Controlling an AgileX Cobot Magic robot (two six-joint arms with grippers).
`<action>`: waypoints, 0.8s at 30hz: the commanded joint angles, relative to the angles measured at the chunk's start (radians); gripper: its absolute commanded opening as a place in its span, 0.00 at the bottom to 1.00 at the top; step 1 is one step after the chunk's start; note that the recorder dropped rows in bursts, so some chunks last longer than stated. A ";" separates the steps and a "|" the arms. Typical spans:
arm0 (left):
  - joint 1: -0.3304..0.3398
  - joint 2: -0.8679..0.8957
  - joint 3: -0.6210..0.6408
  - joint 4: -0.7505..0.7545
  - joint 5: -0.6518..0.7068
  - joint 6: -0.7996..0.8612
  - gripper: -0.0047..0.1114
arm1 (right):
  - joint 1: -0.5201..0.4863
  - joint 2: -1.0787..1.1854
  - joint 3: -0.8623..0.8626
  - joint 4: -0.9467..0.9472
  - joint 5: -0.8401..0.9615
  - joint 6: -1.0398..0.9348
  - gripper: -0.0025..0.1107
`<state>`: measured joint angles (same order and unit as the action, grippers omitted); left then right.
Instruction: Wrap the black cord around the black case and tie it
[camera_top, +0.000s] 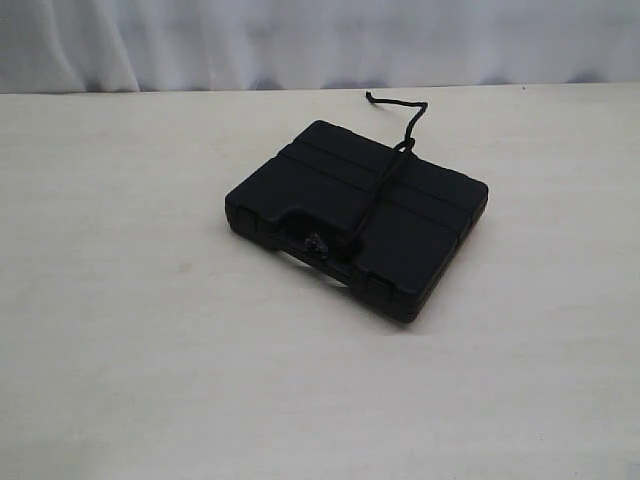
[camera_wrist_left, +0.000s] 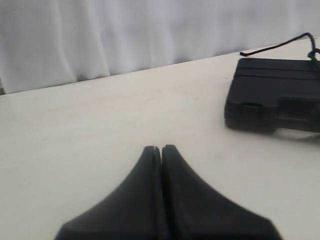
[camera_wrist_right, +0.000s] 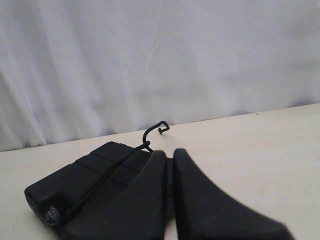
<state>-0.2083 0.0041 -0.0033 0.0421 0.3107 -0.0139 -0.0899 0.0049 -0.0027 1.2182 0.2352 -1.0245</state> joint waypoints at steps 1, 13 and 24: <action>0.107 -0.004 0.003 -0.028 0.004 0.021 0.04 | -0.003 -0.005 0.003 -0.007 -0.001 -0.007 0.06; 0.209 -0.004 0.003 0.051 0.013 0.014 0.04 | -0.003 -0.005 0.003 -0.007 -0.001 -0.007 0.06; 0.263 -0.004 0.003 0.048 0.011 0.006 0.04 | -0.003 -0.005 0.003 -0.007 -0.001 -0.007 0.06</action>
<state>0.0541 0.0041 -0.0033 0.0930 0.3272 0.0000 -0.0899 0.0049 -0.0027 1.2182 0.2352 -1.0245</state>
